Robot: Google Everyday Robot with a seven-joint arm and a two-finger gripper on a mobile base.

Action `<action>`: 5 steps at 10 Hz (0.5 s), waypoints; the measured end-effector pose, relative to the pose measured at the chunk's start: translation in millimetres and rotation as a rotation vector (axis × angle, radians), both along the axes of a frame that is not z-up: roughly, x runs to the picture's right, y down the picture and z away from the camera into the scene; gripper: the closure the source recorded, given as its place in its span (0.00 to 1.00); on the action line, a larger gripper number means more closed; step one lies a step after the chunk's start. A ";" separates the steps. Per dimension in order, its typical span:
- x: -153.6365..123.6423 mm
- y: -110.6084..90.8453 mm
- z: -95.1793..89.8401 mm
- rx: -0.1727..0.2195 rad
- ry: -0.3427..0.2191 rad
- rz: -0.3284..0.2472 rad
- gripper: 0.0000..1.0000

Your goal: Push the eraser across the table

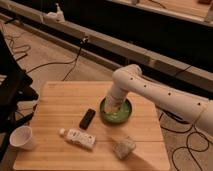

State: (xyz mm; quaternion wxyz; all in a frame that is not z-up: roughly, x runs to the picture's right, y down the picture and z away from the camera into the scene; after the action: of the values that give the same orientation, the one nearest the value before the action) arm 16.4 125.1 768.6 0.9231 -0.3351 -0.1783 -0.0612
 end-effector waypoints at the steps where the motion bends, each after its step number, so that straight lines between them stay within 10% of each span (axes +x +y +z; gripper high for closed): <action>1: -5.4 4.6 4.4 -0.009 -0.004 -0.015 1.00; 5: -35.2 28.1 16.3 -0.064 -0.040 -0.070 1.00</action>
State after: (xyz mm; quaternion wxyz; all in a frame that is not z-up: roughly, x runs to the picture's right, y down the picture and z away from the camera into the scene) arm -18.8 153.2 784.9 0.9055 -0.3692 -0.1867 -0.0943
